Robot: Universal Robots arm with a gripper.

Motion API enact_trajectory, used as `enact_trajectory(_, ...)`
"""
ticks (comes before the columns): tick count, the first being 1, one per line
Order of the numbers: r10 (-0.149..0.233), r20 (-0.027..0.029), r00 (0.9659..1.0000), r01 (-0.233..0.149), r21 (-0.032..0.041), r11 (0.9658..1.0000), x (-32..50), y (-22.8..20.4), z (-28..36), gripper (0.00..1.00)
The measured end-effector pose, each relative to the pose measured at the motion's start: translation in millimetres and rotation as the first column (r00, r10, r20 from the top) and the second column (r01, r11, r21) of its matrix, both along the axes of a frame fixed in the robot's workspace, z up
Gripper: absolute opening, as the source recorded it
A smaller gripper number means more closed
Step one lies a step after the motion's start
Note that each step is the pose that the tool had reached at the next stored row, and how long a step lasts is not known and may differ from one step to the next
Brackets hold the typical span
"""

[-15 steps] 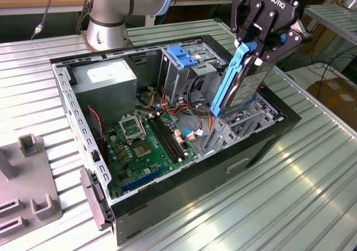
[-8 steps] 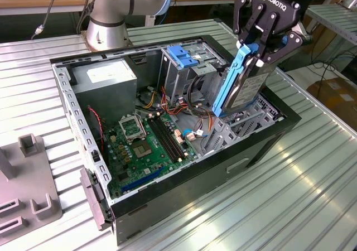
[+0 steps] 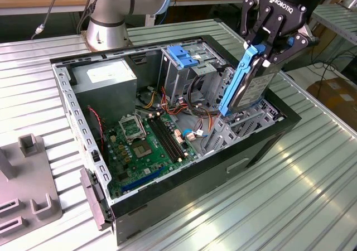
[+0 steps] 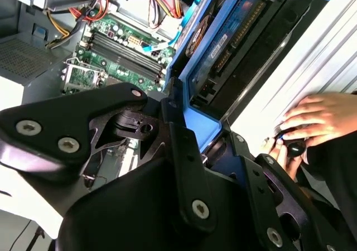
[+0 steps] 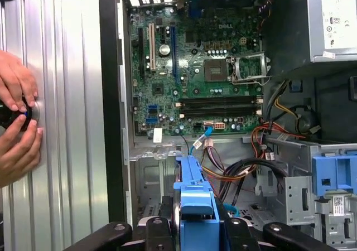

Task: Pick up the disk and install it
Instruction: 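Insert the disk into the insertion slot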

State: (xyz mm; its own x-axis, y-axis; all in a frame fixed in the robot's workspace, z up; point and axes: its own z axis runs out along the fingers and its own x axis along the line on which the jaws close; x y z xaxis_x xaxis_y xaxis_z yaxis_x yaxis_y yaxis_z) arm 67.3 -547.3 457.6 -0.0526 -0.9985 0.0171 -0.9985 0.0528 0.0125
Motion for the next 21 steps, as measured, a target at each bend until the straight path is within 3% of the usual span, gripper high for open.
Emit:
enact_trajectory(11,-0.036,0.0001,0.9994,0.036,-0.0063,0.9993,2.2,-1.7,-5.1,0.37)
enact_trajectory(13,-0.036,0.0003,0.9993,0.036,-0.0114,0.9993,2.2,-1.7,-5.1,0.37)
enact_trajectory(21,-0.036,0.0003,0.9993,0.036,-0.0115,0.9993,3.3,-3.5,-5.8,0.37)
